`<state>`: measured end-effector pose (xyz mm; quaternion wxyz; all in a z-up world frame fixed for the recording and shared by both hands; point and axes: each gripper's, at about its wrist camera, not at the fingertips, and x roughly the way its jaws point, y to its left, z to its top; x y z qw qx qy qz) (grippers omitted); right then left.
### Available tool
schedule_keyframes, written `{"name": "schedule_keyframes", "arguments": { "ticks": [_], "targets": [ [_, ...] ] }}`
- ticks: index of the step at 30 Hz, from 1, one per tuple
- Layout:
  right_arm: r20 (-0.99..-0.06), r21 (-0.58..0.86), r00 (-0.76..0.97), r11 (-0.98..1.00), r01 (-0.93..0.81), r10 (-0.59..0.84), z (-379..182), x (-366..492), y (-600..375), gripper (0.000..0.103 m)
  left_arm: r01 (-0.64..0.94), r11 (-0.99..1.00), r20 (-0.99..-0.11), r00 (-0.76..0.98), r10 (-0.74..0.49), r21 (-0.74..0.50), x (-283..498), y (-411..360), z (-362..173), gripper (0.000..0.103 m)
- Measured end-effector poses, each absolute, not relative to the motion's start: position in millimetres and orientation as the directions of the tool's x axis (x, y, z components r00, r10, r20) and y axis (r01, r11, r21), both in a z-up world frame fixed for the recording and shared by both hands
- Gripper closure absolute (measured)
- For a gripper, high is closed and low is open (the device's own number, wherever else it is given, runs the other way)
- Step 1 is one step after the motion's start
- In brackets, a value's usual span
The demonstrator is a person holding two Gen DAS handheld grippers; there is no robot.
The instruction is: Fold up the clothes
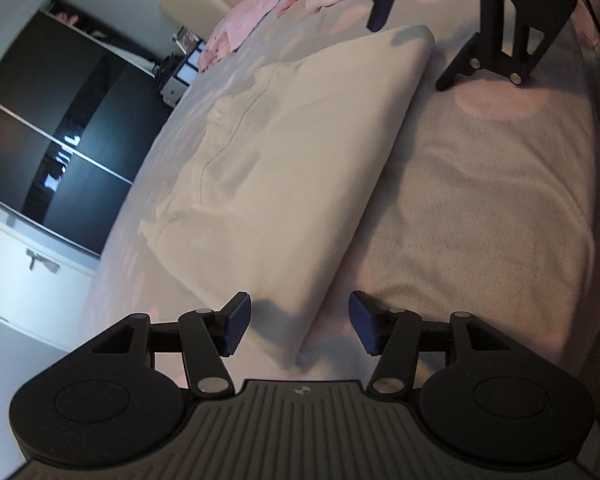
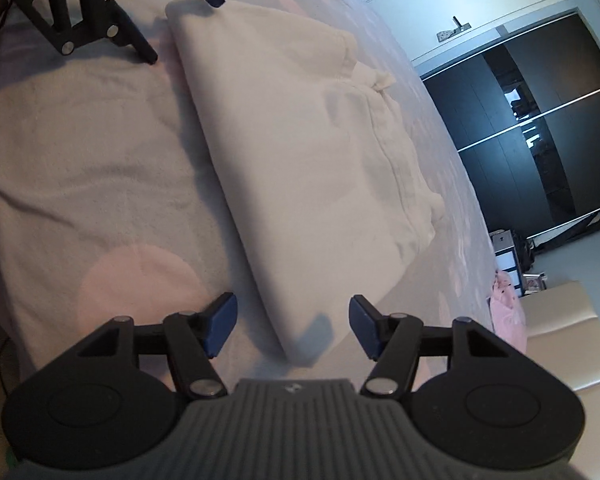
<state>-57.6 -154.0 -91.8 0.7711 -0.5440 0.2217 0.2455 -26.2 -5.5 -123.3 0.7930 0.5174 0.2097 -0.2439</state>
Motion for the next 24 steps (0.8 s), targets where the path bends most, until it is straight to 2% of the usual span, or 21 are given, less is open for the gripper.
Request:
{"name": "schedule_keyframes", "arguments": {
  "ticks": [3,5,7,8,9,11,12,14,18,24],
  "targets": [
    [-0.582,-0.755,0.802,0.276,-0.595,0.138,-97.3,-50.6,-151.6,0.040,0.573,0.333,-0.545,0.818,-0.183,0.749,-20.1,-12.1,-130.3,0.050],
    [-0.563,-0.768,0.814,0.274,-0.579,0.141,-99.8,-45.4,-150.0,0.045,0.551,0.330,-0.520,0.834,-0.186,0.766,-16.5,-16.6,-133.6,0.050],
    [-0.549,-0.779,0.822,0.265,-0.569,0.150,-101.0,-43.4,-146.1,0.055,0.529,0.327,-0.494,0.849,-0.189,0.783,-13.0,-21.2,-136.9,0.050],
    [-0.547,-0.780,0.823,0.263,-0.568,0.156,-101.3,-43.0,-144.8,0.070,0.528,0.320,-0.493,0.849,-0.190,0.787,-12.2,-23.1,-137.0,0.054],
    [-0.547,-0.778,0.821,0.262,-0.571,0.162,-101.7,-42.8,-144.0,0.075,0.540,0.308,-0.504,0.842,-0.195,0.783,-12.3,-24.9,-136.1,0.059],
    [-0.543,-0.777,0.823,0.271,-0.568,0.169,-99.6,-42.5,-143.7,0.079,0.565,0.289,-0.527,0.825,-0.203,0.773,-13.1,-26.9,-134.4,0.074],
    [-0.542,-0.773,0.822,0.281,-0.569,0.174,-96.9,-41.5,-144.5,0.081,0.567,0.286,-0.528,0.824,-0.205,0.773,-13.9,-27.2,-133.7,0.076],
    [-0.542,-0.762,0.820,0.304,-0.571,0.182,-89.9,-38.1,-145.8,0.083,0.575,0.287,-0.536,0.818,-0.206,0.767,-14.2,-27.8,-131.5,0.085],
    [-0.538,-0.758,0.822,0.319,-0.569,0.186,-74.1,-38.2,-144.2,0.089,0.594,0.330,-0.560,0.803,-0.203,0.734,-8.2,-26.3,-114.8,0.091],
    [-0.551,-0.736,0.810,0.340,-0.585,0.200,-40.8,-46.7,-144.2,0.090,0.622,0.358,-0.586,0.781,-0.216,0.696,-20.4,-19.6,-85.1,0.094]
  ]
}}
